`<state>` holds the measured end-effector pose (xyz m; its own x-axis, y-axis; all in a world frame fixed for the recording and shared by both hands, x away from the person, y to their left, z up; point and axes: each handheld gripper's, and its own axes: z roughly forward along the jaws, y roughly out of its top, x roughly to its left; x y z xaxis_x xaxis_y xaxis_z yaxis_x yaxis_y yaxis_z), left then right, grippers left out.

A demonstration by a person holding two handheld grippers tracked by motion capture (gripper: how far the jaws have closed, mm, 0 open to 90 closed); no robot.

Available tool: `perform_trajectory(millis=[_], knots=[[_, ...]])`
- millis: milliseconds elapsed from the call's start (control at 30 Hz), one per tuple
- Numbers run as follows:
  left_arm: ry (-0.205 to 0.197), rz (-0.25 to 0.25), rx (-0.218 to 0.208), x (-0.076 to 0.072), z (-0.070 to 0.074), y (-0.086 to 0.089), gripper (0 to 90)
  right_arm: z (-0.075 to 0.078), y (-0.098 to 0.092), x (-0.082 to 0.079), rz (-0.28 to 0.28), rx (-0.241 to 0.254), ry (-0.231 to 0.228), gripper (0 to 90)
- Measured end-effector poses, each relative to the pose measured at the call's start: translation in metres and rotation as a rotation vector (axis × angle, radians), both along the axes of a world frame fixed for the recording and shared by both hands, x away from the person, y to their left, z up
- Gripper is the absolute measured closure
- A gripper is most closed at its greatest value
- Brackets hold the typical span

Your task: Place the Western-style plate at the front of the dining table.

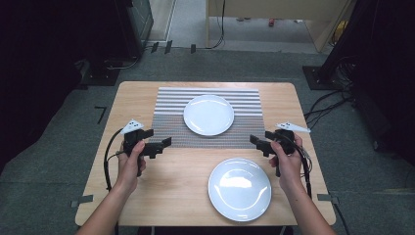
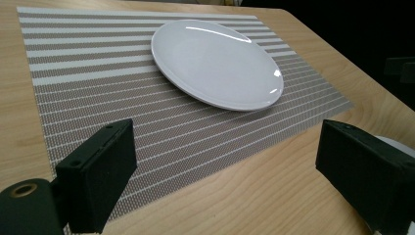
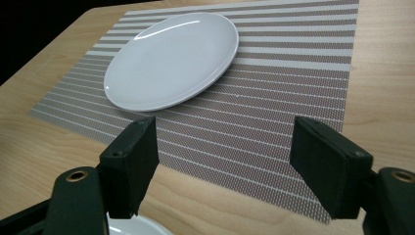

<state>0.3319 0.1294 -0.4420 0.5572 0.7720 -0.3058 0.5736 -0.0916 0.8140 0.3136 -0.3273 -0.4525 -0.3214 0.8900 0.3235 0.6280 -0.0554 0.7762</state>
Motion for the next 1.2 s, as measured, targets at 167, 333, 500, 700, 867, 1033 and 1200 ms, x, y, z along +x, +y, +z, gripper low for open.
perform_trajectory(millis=[167,333,500,700,867,1033,1200], knots=[[-0.007,0.003,0.000,-0.012,-0.001,0.007,7.9,0.001,-0.005,-0.013,0.005,0.007,-0.008,26.0],[-0.015,0.014,0.003,-0.023,-0.003,0.015,7.9,0.002,-0.010,-0.025,0.012,0.007,-0.018,25.4],[-0.008,0.026,-0.002,-0.033,-0.009,0.024,7.9,-0.002,-0.016,-0.037,0.008,0.013,-0.013,25.1],[-0.001,0.052,-0.008,-0.043,-0.015,0.038,7.9,-0.006,-0.026,-0.050,-0.009,0.026,-0.013,25.2],[-0.001,0.068,-0.004,-0.052,-0.017,0.050,7.9,-0.006,-0.034,-0.062,-0.020,0.032,-0.019,25.2],[0.002,0.092,0.003,-0.062,-0.022,0.064,7.9,-0.009,-0.046,-0.073,-0.041,0.019,-0.025,25.2],[0.016,0.127,0.004,-0.070,-0.032,0.079,7.9,-0.020,-0.059,-0.084,-0.069,0.017,-0.004,25.2]])
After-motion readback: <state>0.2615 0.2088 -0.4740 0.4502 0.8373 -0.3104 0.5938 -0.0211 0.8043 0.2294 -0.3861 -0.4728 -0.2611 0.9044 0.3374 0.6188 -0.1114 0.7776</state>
